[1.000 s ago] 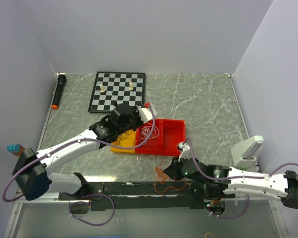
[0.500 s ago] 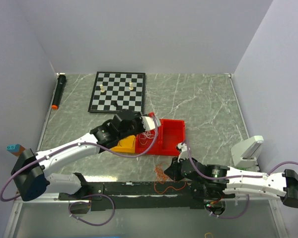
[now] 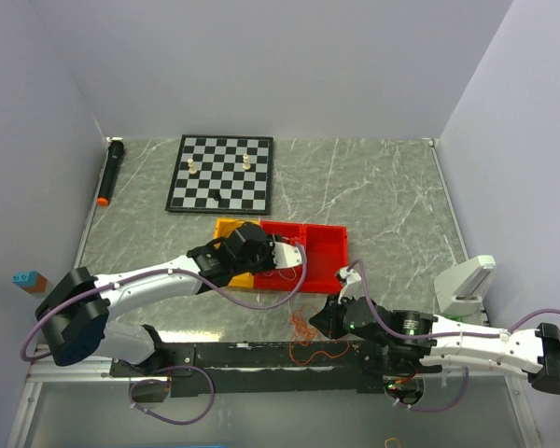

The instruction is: Untangle the cables

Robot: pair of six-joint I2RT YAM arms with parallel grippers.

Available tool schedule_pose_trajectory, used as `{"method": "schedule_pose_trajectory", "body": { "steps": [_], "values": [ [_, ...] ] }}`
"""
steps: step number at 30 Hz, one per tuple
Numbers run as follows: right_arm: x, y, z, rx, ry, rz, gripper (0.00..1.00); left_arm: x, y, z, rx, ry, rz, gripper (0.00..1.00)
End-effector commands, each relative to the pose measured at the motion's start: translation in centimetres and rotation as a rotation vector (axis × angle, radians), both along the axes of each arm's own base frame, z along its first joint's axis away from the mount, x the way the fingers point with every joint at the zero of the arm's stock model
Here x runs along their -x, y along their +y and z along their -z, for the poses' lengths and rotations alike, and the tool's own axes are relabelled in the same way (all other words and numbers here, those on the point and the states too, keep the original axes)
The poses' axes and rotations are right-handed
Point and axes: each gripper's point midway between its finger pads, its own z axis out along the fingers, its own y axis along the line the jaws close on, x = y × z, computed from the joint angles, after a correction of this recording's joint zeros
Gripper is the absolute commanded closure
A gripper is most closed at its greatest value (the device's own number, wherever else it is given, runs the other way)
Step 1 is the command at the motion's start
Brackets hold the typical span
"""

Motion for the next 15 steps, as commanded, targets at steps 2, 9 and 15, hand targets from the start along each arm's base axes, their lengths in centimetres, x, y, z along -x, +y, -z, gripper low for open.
{"method": "schedule_pose_trajectory", "body": {
  "steps": [2, 9, 15],
  "values": [
    [-0.4, 0.5, -1.6, -0.036, -0.020, 0.018, 0.83, -0.9, -1.3, -2.0, 0.089, -0.006, -0.038, 0.32],
    [-0.6, -0.1, -1.7, -0.016, -0.015, 0.041, 0.82, -0.1, -3.0, -7.3, 0.198, 0.028, 0.001, 0.01],
    [-0.8, -1.2, -1.7, -0.040, 0.002, 0.098, 0.77, 7.5, -3.6, -8.2, 0.190, 0.221, 0.265, 0.02]
  ]
}}
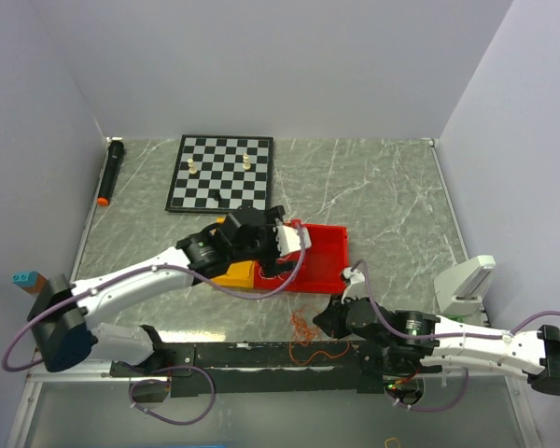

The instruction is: Untangle the cables

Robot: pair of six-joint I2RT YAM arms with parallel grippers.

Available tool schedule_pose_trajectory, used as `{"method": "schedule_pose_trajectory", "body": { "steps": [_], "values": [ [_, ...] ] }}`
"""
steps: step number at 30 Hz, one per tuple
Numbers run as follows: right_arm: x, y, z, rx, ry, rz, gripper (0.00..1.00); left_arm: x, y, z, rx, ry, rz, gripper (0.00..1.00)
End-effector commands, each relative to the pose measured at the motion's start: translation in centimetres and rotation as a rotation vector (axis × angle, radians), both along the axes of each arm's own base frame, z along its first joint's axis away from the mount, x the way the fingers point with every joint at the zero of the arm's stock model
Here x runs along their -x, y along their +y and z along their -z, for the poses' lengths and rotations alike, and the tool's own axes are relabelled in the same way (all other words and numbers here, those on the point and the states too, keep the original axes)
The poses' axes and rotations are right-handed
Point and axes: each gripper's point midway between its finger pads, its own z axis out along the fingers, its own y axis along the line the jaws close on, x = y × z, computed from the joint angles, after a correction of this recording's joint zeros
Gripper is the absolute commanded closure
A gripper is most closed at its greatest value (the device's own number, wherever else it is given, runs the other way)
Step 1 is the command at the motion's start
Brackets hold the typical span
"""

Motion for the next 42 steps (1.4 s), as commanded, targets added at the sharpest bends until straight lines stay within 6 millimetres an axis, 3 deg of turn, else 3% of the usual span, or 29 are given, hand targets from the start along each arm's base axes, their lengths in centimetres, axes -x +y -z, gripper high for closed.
{"method": "schedule_pose_trajectory", "body": {
  "steps": [1, 4, 7, 10, 18, 26, 30, 38, 42],
  "values": [
    [-0.5, -0.6, -1.9, -0.056, 0.003, 0.072, 0.74, 8.5, -0.5, -0.8, -0.009, 0.173, 0.295, 0.04],
    [-0.6, -1.4, -1.8, -0.053, 0.024, 0.115, 0.63, 13.1, 0.0, 1.9, -0.106, 0.200, 0.465, 0.09],
    [-0.4, -2.3, -1.2, -0.024, 0.066, 0.154, 0.50, 15.0, 0.3, 4.4, -0.191, 0.161, 0.562, 0.11],
    [-0.1, -3.2, -0.9, 0.004, 0.111, 0.191, 0.45, 15.0, 0.1, 6.0, -0.261, 0.071, 0.633, 0.11],
    [0.5, -3.9, -0.5, 0.021, 0.174, 0.224, 0.44, 13.1, -1.9, 8.1, -0.332, -0.138, 0.711, 0.16],
    [0.3, -2.6, -1.4, -0.024, 0.150, 0.189, 0.46, 13.9, -3.6, 9.9, -0.345, -0.217, 0.787, 0.24],
    [0.4, -1.9, -1.6, -0.006, 0.138, 0.153, 0.50, 14.3, -3.5, 10.5, -0.357, -0.209, 0.803, 0.38],
    [0.5, -0.5, -1.7, 0.016, 0.123, 0.081, 0.61, 15.2, -3.6, 10.8, -0.355, -0.218, 0.811, 0.88],
    [-0.1, -0.2, -1.9, 0.020, 0.104, 0.085, 0.66, 15.3, -3.3, 10.4, -0.361, -0.211, 0.803, 0.99]
  ]
}}
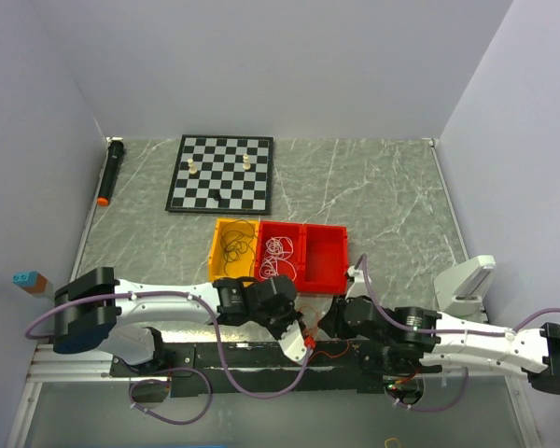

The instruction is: Untangle the cables

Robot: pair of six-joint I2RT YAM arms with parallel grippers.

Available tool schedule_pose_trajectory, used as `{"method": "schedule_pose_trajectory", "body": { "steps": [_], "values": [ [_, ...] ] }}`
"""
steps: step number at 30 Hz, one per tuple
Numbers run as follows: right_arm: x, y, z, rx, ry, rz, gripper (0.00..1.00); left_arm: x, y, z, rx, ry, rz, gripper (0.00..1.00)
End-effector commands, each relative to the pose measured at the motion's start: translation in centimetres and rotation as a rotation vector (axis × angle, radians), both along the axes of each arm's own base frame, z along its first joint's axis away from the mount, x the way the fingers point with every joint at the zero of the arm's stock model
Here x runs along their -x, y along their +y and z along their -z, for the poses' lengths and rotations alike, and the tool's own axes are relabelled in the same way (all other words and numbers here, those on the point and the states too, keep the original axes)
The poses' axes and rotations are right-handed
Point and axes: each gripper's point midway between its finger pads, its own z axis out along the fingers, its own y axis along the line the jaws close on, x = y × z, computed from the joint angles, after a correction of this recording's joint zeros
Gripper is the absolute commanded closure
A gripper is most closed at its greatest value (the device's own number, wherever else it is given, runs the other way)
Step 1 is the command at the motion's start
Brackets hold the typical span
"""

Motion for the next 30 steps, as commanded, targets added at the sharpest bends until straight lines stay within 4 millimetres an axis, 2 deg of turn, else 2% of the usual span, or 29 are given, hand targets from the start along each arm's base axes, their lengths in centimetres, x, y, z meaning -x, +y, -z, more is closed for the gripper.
{"method": "schedule_pose_trajectory", "body": {
  "steps": [1, 12, 17, 18, 19, 20, 22, 25, 30],
  "values": [
    [-1.1, 2.1, -3.0, -0.078, -0.053, -0.021, 0.68, 0.1, -0.3, -1.2, 0.031, -0.014, 0.000, 0.99],
    [-1.8, 3.0, -2.2, -0.037, -0.014, -0.056, 0.99, 0.1, 1.1, -2.2, 0.046, 0.009, -0.070, 0.99],
    [-1.9, 1.7, -1.8, -0.002, -0.017, -0.030, 1.00, 0.2, 1.8, -2.5, 0.066, 0.054, -0.141, 0.99],
    [-1.8, 1.6, -1.7, -0.002, -0.025, -0.039, 1.00, -0.1, 1.6, -2.7, 0.088, 0.080, -0.192, 0.91],
    [-1.5, 1.7, -1.8, -0.021, -0.028, -0.063, 1.00, -0.4, 1.2, -3.1, 0.119, 0.109, -0.241, 0.75],
    [-1.3, 2.0, -2.0, -0.046, -0.035, -0.083, 1.00, -0.9, 0.4, -3.9, 0.164, 0.129, -0.286, 0.48],
    [-0.8, 2.4, -2.3, -0.103, -0.053, -0.122, 1.00, -1.9, -0.9, -5.3, 0.236, 0.185, -0.372, 0.27],
    [-0.4, 2.6, -2.6, -0.148, -0.082, -0.164, 1.00, -2.9, -2.5, -6.9, 0.279, 0.252, -0.434, 0.22],
    [0.2, 2.7, -2.5, -0.147, -0.098, -0.211, 1.00, -3.6, -3.9, -7.5, 0.278, 0.364, -0.507, 0.24]
  ]
}}
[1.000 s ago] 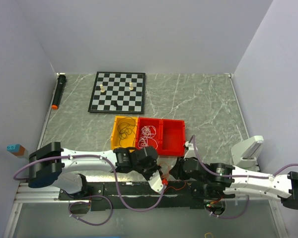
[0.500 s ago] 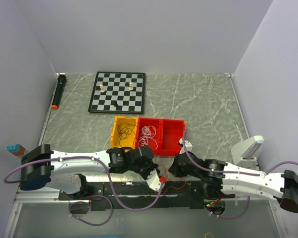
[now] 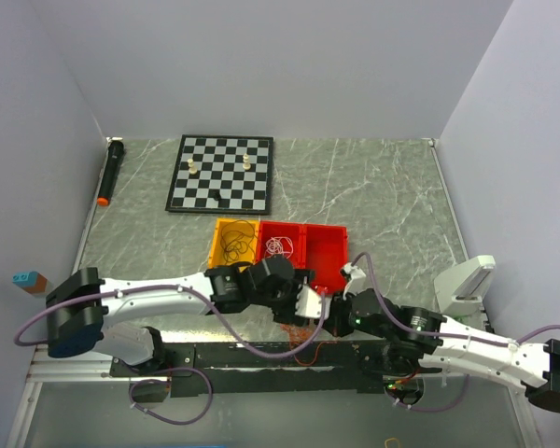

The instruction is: Untangle the cables

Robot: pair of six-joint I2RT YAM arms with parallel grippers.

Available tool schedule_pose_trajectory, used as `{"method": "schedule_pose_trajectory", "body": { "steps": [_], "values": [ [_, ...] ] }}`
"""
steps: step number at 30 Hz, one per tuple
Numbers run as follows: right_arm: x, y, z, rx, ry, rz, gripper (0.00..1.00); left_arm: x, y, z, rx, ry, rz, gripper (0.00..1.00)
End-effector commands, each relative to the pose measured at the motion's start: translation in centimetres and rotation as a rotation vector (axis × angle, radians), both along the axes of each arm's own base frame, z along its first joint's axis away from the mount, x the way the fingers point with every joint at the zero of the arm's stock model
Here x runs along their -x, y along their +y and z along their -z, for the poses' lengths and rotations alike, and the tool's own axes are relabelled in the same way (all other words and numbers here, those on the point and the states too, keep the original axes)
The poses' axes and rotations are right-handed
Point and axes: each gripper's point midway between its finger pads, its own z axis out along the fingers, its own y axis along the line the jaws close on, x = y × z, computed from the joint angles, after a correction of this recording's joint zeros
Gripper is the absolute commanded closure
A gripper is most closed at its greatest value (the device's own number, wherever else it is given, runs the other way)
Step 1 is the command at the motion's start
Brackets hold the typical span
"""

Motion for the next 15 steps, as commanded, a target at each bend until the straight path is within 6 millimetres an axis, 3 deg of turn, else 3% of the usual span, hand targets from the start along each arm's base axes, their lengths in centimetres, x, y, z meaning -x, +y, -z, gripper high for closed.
{"method": "schedule_pose_trajectory", "body": {
  "steps": [1, 5, 10, 15],
  "values": [
    [0.6, 0.6, -0.7, -0.020, -0.051, -0.069, 1.00, -0.8, -2.4, -2.6, 0.106, 0.144, -0.094, 0.26],
    [0.3, 0.0, -2.7, -0.027, -0.138, -0.050, 1.00, -1.0, -2.0, -1.3, 0.074, 0.207, -0.116, 0.37],
    [-0.5, -1.3, -6.9, -0.077, -0.235, -0.019, 1.00, -0.7, -1.7, 0.4, 0.036, 0.227, -0.098, 0.52],
    [0.4, -1.4, -6.5, -0.066, -0.208, -0.060, 1.00, -0.4, -2.0, 1.7, 0.002, 0.244, -0.066, 0.63]
  ]
}}
